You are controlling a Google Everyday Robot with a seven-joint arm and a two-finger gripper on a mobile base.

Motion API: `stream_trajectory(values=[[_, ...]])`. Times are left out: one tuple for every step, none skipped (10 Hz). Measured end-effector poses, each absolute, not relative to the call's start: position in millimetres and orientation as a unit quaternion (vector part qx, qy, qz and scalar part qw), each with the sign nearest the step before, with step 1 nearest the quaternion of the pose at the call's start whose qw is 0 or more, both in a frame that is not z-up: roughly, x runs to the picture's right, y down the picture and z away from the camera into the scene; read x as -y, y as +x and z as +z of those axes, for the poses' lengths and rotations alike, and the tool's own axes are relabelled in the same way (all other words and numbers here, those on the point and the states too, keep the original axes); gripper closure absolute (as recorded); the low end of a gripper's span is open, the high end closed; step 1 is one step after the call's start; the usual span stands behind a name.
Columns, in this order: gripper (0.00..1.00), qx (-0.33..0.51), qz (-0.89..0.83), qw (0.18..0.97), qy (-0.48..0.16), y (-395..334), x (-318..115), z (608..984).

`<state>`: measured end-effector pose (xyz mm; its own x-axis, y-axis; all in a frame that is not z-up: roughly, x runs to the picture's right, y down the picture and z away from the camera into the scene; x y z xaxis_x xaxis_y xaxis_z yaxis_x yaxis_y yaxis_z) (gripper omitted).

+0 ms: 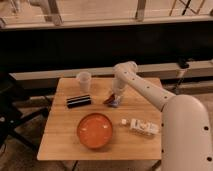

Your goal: Place the pepper on the white sponge

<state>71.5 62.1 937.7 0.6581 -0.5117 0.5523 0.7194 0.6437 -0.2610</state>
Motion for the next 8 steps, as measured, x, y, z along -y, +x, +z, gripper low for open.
stream_trajectory(values=[[0.21,0.221,-0.35,0.879,-0.235,71.7,-62.1,937.4],[0.2,0.221,-0.35,0.88,-0.234,72.4,-61.9,936.8],[0.2,0.222,-0.351,0.879,-0.233,72.6,-61.9,936.2],[0.2,0.223,-0.351,0.879,-0.232,72.9,-62.2,936.0],[0.2,0.224,-0.351,0.879,-0.232,73.2,-62.2,935.7],[0.2,0.224,-0.351,0.879,-0.232,73.3,-62.3,935.4],[0.2,0.226,-0.353,0.878,-0.231,72.7,-61.2,934.2],[0.2,0.226,-0.354,0.878,-0.23,71.8,-60.8,933.2]])
